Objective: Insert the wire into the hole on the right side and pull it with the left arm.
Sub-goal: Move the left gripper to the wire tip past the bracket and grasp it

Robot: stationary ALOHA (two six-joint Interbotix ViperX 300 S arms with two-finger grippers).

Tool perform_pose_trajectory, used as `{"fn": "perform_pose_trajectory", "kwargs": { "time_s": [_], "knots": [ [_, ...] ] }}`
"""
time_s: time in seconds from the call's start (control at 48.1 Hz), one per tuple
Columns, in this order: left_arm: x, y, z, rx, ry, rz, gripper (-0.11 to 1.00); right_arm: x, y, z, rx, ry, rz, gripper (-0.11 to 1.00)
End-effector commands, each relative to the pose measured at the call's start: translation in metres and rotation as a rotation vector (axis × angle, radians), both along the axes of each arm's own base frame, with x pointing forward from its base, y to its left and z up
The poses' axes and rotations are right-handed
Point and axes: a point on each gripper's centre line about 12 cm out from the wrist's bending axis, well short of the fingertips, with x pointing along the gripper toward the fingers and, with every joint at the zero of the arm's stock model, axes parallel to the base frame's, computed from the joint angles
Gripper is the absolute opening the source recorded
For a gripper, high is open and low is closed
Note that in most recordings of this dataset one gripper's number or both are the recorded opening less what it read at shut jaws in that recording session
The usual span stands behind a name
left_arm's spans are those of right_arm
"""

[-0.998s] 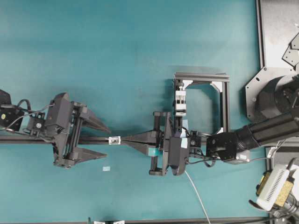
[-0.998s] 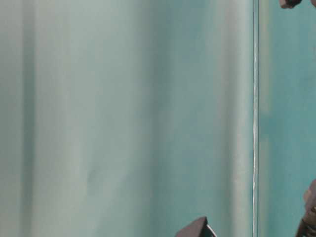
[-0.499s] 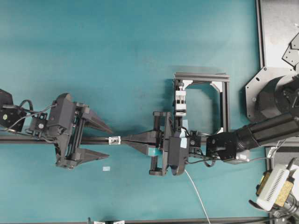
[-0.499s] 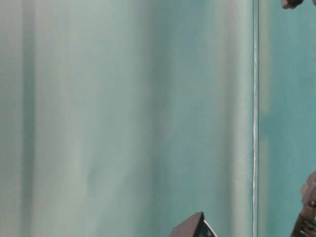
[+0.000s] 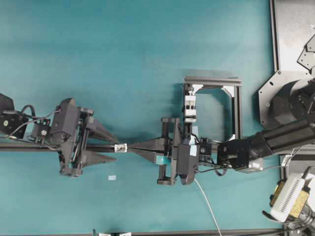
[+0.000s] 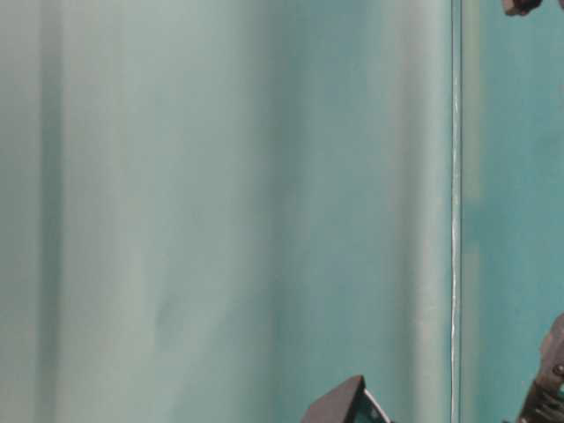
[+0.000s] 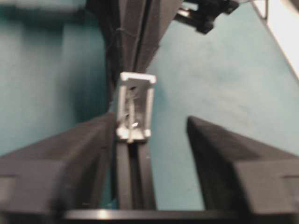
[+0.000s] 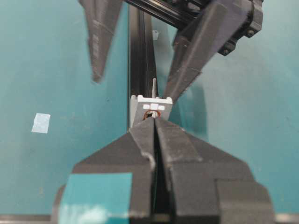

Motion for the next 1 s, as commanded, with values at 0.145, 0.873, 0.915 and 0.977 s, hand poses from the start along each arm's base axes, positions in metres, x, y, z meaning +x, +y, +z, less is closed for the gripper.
{"fn": "perform_pose_trajectory", "kwargs": {
  "time_s": [0.145,0.873,0.915,0.977],
  "knots": [
    [0.0043,-0.0002,0.0171,0.016,-0.040,-0.006,-0.08,0.0043,0.0010,0.0081,0.010,-0.027,-0.002,0.02],
    [0.0038,-0.0027,0.0170,0.038,-0.034,-0.018,-0.09,0.0074,-0.0004,0.0044,0.029,0.014,-0.005,0.02],
    [0.0038,-0.0026,0.0170,0.038,-0.034,-0.017,-0.09,0.0081,-0.0025,0.0034,0.030,0.023,-0.008,0.02],
    [0.0038,-0.0027,0.0176,0.038,-0.035,-0.018,-0.09,0.0094,-0.0057,0.0030,0.033,0.028,-0.019,0.02]
  ]
}}
